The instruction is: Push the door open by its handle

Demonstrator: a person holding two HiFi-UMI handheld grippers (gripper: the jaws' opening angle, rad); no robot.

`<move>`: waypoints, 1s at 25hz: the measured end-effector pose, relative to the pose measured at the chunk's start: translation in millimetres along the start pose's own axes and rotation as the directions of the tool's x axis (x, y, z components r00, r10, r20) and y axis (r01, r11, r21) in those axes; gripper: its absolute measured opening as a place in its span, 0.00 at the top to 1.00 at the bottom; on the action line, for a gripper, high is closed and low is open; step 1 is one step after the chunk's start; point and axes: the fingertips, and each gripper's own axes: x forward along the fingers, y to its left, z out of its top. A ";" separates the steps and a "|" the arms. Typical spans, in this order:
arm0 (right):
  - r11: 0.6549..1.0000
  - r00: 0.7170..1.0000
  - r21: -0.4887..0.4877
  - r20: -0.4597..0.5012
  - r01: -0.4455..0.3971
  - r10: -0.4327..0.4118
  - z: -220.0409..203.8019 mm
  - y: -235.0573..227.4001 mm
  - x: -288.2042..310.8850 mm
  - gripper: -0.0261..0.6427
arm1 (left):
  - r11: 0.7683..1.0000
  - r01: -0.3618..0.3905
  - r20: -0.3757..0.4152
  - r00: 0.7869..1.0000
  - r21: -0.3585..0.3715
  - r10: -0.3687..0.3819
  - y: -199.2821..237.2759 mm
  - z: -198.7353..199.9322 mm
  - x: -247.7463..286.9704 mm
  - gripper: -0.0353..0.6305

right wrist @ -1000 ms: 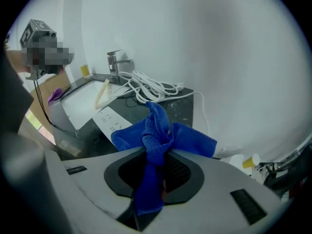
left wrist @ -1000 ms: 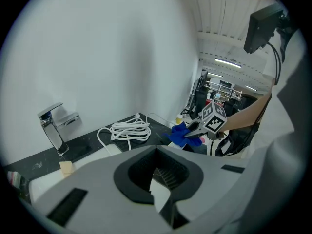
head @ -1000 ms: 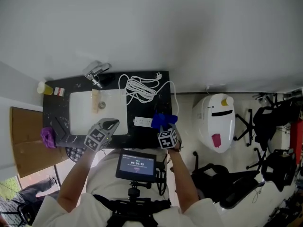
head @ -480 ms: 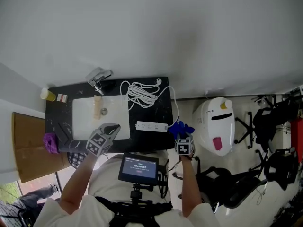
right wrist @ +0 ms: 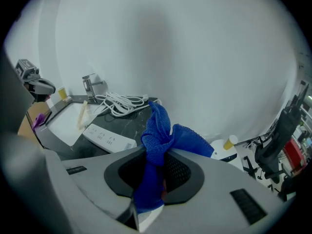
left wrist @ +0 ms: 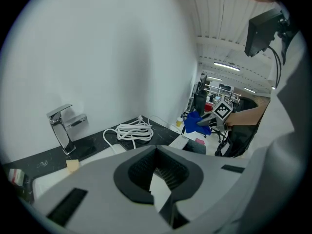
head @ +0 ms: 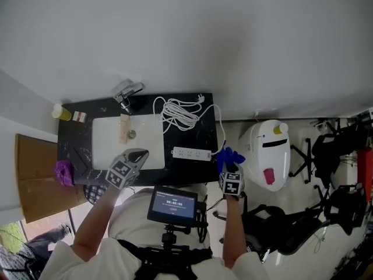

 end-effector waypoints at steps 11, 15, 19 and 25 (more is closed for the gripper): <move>0.982 0.953 0.032 0.247 -0.188 0.174 72.2 65.6 -55.5 0.86 | 0.999 -0.020 0.081 0.996 -0.035 0.023 28.4 15.4 -29.3 0.94; 0.980 0.930 0.028 0.321 -0.198 0.179 98.6 82.3 -79.8 0.86 | 0.998 -0.026 0.110 0.993 -0.053 0.032 40.7 17.6 -43.9 0.94; 0.984 0.912 0.002 0.377 -0.176 0.162 118.1 99.8 -104.2 0.86 | 0.998 -0.029 0.139 0.990 -0.048 0.036 45.3 18.5 -62.1 0.94; 0.987 0.884 -0.104 0.440 -0.123 0.156 136.6 135.6 -138.8 0.86 | 0.998 -0.034 0.212 0.976 -0.055 0.045 44.9 30.7 -95.9 0.94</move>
